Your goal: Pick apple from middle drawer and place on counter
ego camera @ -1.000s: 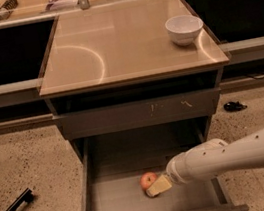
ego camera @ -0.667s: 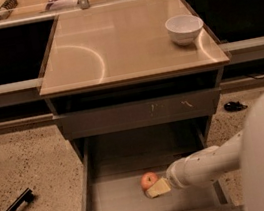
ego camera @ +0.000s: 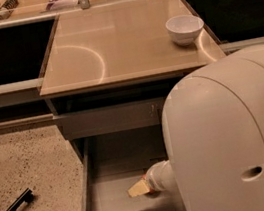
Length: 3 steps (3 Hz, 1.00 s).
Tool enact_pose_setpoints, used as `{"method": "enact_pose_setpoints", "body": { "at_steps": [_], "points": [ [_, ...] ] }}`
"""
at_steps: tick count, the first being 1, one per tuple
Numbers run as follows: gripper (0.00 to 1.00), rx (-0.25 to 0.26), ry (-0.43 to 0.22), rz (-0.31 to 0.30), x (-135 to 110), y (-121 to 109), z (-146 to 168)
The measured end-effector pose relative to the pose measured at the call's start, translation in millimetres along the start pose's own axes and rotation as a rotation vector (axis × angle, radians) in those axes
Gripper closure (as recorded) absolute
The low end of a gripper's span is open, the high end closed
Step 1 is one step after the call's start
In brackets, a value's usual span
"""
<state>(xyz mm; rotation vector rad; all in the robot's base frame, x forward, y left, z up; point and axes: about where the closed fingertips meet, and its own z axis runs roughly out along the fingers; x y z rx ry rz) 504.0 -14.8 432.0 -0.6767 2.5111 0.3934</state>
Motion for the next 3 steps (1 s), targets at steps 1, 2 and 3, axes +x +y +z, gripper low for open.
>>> {"method": "enact_pose_setpoints", "body": {
  "at_steps": [1,2,3],
  "points": [
    [0.0,0.042,-0.005,0.045,17.4,-23.2,-14.4],
    [0.0,0.07,0.033,0.032,35.4,-33.1,-13.6],
    [0.0,0.063,0.035,0.033,35.0,-31.0,-6.4]
  ]
}}
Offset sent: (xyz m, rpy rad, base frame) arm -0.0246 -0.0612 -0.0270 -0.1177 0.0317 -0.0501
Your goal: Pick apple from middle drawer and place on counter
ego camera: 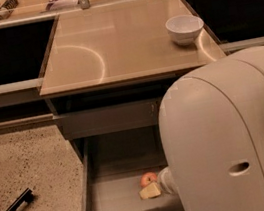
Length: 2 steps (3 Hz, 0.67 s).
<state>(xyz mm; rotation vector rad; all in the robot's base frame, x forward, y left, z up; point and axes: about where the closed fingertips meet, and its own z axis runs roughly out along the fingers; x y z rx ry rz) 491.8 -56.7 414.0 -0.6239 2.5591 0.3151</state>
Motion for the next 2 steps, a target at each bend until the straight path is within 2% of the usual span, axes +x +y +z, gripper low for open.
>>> {"method": "enact_pose_setpoints", "body": {
  "at_steps": [2],
  "points": [
    [0.0,-0.071,0.01,-0.016,1.2,37.8,38.7]
  ]
}}
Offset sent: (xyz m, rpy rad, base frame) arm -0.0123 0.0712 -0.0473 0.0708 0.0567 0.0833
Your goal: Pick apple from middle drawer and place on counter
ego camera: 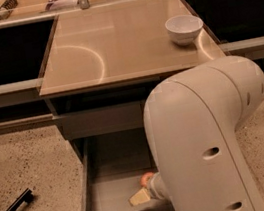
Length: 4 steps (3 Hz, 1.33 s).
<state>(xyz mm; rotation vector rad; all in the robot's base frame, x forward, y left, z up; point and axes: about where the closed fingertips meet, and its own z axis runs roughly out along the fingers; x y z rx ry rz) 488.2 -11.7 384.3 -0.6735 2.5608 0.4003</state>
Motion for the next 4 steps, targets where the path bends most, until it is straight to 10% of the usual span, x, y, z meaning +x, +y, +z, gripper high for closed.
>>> {"method": "enact_pose_setpoints", "body": {
  "at_steps": [3,4],
  "points": [
    [0.0,-0.032,-0.038,-0.067,-24.6,24.6,29.2],
    [0.19,0.007,-0.037,-0.138,-39.1,23.8,34.8]
  ]
}}
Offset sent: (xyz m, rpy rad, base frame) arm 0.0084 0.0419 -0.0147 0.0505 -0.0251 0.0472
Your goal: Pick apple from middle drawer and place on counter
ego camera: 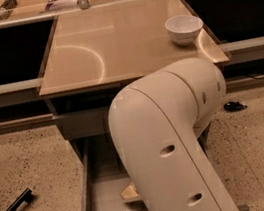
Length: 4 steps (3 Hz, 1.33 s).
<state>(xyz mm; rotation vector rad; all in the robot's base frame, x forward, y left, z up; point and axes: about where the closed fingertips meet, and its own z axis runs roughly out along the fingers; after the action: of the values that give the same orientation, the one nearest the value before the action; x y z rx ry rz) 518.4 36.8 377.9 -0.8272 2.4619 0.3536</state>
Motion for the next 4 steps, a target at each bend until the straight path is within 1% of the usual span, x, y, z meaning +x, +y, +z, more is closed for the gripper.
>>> {"method": "enact_pose_setpoints", "body": {
  "at_steps": [1,2,3,4],
  "points": [
    [0.15,0.0,0.0,0.0,0.0,0.0,0.0],
    [0.0,0.0,0.0,0.0,0.0,0.0,0.0],
    [0.0,-0.001,0.001,0.0,0.5,0.3,0.0],
    [0.0,-0.045,0.06,-0.002,27.7,18.7,0.5]
  ]
}}
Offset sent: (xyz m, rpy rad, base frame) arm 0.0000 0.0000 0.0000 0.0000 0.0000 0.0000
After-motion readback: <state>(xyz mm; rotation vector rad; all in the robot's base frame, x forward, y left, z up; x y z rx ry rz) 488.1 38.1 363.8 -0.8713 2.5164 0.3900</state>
